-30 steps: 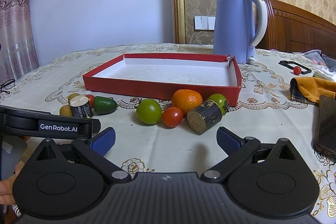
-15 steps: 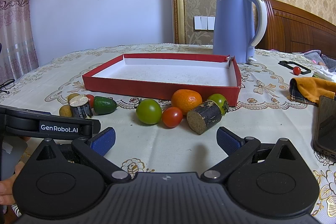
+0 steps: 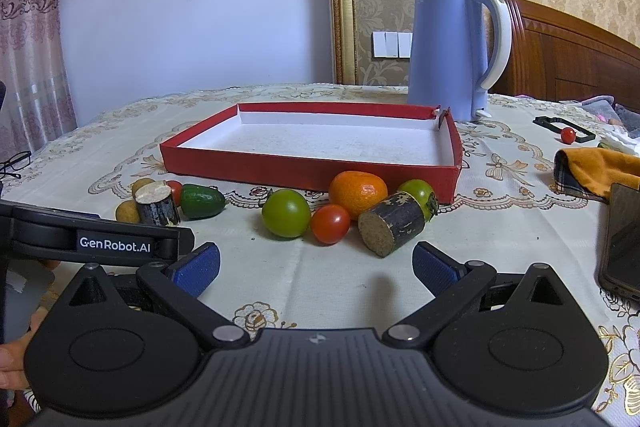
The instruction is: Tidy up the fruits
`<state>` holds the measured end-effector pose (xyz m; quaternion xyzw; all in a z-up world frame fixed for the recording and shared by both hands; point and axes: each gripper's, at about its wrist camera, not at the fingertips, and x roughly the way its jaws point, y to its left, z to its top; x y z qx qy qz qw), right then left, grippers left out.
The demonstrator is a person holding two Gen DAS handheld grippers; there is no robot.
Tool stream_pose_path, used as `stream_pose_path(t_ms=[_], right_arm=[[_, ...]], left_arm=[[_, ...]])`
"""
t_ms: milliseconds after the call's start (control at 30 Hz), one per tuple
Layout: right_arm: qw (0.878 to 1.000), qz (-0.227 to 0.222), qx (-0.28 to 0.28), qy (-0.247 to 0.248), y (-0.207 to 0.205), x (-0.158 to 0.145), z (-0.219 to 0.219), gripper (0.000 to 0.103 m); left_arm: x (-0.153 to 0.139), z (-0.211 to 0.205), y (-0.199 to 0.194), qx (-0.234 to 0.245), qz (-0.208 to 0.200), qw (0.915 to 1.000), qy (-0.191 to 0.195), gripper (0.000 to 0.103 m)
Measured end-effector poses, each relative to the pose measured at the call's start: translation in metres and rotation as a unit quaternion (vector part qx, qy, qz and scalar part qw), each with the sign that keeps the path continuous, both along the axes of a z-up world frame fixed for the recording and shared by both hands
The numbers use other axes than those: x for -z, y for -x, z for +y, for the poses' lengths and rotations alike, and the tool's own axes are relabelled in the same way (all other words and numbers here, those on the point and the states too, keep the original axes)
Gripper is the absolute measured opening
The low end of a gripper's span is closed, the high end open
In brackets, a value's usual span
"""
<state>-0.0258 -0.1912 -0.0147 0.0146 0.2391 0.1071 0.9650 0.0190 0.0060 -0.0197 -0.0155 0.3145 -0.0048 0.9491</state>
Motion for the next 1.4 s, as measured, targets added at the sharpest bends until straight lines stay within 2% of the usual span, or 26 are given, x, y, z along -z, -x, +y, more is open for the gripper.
stream_pose_path(t_ms=[800,967,1167,1300,1400], right_arm=[[1.0,-0.005,0.002,0.013,0.001,-0.001,0.003,0.103],[0.999,-0.011,-0.005,0.031,0.004,-0.005,0.006,0.103],[0.999,-0.018,-0.011,0.034,0.006,-0.013,-0.003,0.103],[0.999,-0.019,-0.009,0.047,0.005,-0.014,-0.002,0.103],[0.998,-0.021,-0.016,0.056,0.006,-0.014,0.003,0.103]], left_arm=[[-0.001,0.001,0.004,0.002,0.003,1.0,-0.002,0.103],[-0.005,0.007,0.009,0.004,-0.011,0.9996,-0.025,0.103],[-0.012,0.027,0.006,0.028,-0.003,0.9991,0.03,0.103],[-0.011,0.028,0.003,0.024,0.001,0.9994,0.024,0.103],[-0.012,0.028,0.007,0.026,-0.009,0.9995,0.015,0.093]])
